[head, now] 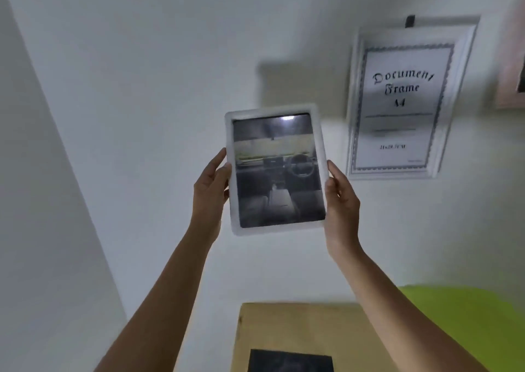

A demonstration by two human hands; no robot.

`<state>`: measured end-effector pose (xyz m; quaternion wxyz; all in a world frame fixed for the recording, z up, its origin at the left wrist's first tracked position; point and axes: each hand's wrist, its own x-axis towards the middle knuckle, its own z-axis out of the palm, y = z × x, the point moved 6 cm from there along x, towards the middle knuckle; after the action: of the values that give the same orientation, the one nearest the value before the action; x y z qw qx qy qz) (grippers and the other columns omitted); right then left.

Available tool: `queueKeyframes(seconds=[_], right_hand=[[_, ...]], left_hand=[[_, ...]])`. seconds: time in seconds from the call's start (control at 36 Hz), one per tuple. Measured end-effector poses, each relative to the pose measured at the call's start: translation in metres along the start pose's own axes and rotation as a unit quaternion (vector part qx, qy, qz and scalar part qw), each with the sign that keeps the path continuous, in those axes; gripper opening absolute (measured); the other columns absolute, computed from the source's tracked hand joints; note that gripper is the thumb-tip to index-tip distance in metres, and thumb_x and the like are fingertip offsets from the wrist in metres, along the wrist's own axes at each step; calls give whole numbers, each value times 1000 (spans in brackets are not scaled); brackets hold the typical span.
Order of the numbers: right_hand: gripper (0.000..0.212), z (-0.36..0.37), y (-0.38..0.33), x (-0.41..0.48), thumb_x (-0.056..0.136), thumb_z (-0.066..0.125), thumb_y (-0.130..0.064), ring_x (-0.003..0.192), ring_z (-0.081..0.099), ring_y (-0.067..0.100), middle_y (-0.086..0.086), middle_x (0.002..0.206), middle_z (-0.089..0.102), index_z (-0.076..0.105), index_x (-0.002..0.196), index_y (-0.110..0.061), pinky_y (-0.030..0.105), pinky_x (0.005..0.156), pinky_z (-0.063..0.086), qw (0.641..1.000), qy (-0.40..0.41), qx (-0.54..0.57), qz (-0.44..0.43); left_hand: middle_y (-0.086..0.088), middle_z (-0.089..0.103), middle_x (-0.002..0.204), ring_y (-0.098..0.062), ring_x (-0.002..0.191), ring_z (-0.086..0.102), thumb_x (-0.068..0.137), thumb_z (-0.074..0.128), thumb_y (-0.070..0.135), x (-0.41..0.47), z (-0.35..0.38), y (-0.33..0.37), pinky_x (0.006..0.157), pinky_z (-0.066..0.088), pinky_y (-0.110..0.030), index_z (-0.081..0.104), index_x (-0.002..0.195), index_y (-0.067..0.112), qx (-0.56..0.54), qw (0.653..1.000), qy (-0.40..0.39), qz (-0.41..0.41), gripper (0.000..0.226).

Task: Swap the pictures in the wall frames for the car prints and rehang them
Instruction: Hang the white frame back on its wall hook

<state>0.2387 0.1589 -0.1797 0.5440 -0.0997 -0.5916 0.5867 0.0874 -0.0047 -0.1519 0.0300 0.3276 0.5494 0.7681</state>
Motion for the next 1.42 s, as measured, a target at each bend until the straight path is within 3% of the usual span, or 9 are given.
queueKeyframes(seconds=[0.17,0.33,0.5,0.67,0.86,1.03,1.22,1.42], right_hand=[[35,51,-36,68,99,38,-9,118,42,-5,-15,126,49,48,132,-14,-3,88,34,995,56,28,-80],[35,80,-62,125,99,37,-9,120,40,-4,-15,127,48,49,132,-15,-6,86,32,988,69,23,-136],[36,100,-84,160,99,36,-11,121,39,-4,-17,127,46,48,132,-18,-4,90,33,983,60,-1,-174],[37,115,-87,183,100,35,-10,120,38,-4,-14,130,45,45,135,-15,-5,88,31,981,41,-18,-187],[38,116,-81,198,100,35,-12,124,36,-2,-10,136,44,43,136,-17,3,96,29,981,34,-29,-190],[38,113,-65,199,99,35,-11,123,36,-2,-5,140,43,41,137,-14,-5,90,31,979,28,-47,-196],[38,112,-58,204,99,37,-11,123,37,-1,-13,131,43,42,137,-13,-3,91,31,979,25,-42,-196],[39,112,-53,210,98,39,-11,122,40,1,-9,134,43,40,138,-13,-3,89,33,977,14,-72,-202]], left_hand=[[6,57,126,-16,108,60,100,38,23,76,9,50,88,54,-36,44,134,34,19,994,-69,86,37],[6,47,140,-20,129,45,99,40,27,144,17,82,107,37,-48,45,129,46,31,984,-99,144,36],[1,53,133,-23,122,50,100,39,22,179,21,101,105,41,-46,43,134,35,4,983,-88,160,37],[1,48,139,-25,123,49,100,38,25,202,23,102,102,43,-49,44,125,48,0,984,-69,166,35],[3,46,140,-23,125,47,99,39,20,214,26,100,104,41,-48,41,136,32,-21,983,-76,167,39],[3,48,138,-23,122,50,99,40,18,215,25,84,100,44,-50,42,133,35,-41,984,-86,150,38],[1,47,140,-24,122,49,98,40,18,219,24,80,100,44,-50,40,136,30,-14,983,-79,163,40],[-4,52,136,-20,121,53,97,45,16,223,23,75,102,43,-46,40,139,20,7,981,-80,175,42]])
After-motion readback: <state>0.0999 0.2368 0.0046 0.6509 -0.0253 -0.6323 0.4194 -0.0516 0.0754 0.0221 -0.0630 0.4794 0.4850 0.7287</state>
